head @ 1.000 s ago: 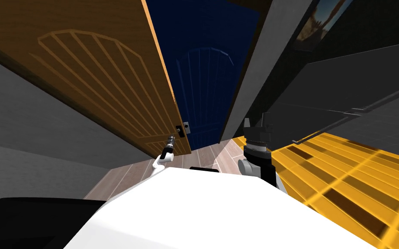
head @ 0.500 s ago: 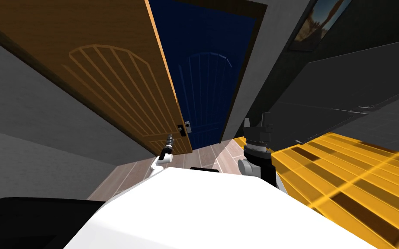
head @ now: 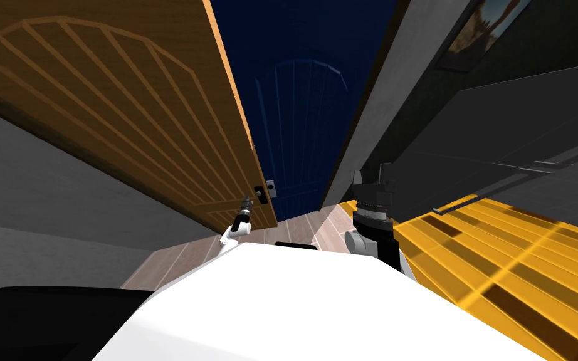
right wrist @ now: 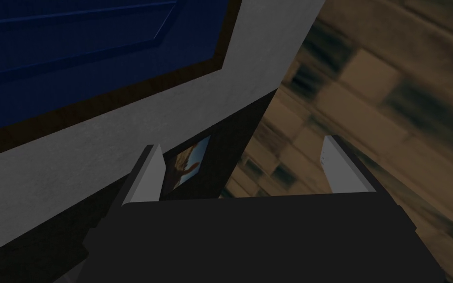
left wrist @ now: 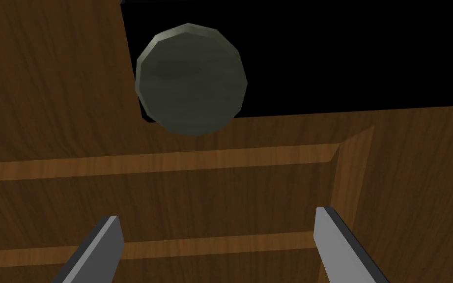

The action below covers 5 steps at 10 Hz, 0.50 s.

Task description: Pull the door open

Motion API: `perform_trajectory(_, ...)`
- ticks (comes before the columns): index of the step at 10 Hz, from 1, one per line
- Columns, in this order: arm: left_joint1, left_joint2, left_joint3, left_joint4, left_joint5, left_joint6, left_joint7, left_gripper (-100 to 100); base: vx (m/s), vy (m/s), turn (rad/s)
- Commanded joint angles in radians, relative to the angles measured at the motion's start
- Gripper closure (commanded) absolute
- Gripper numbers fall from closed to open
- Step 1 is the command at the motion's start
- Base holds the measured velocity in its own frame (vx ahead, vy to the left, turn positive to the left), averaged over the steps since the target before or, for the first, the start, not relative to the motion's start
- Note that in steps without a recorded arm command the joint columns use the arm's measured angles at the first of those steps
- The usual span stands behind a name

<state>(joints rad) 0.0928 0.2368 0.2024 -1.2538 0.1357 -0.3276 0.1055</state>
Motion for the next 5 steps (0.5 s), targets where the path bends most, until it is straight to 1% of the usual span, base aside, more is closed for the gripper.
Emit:
perform_trajectory(1,-0.022,-0.008,-0.014,-0.007,-0.002,0.001,-0.001,-100,0.247,-0.041,-0.158)
perform_trajectory(2,-0.016,-0.005,-0.008,0.003,-0.002,-0.004,-0.001,-100,0.108,-0.02,-0.03)
perform_trajectory(3,-0.016,-0.005,-0.008,0.003,-0.002,-0.004,-0.001,100,-0.009,0.002,0.031)
perform_trajectory(5,-0.016,-0.005,-0.008,0.003,-0.002,-0.004,-0.001,100,-0.034,0.009,-0.009)
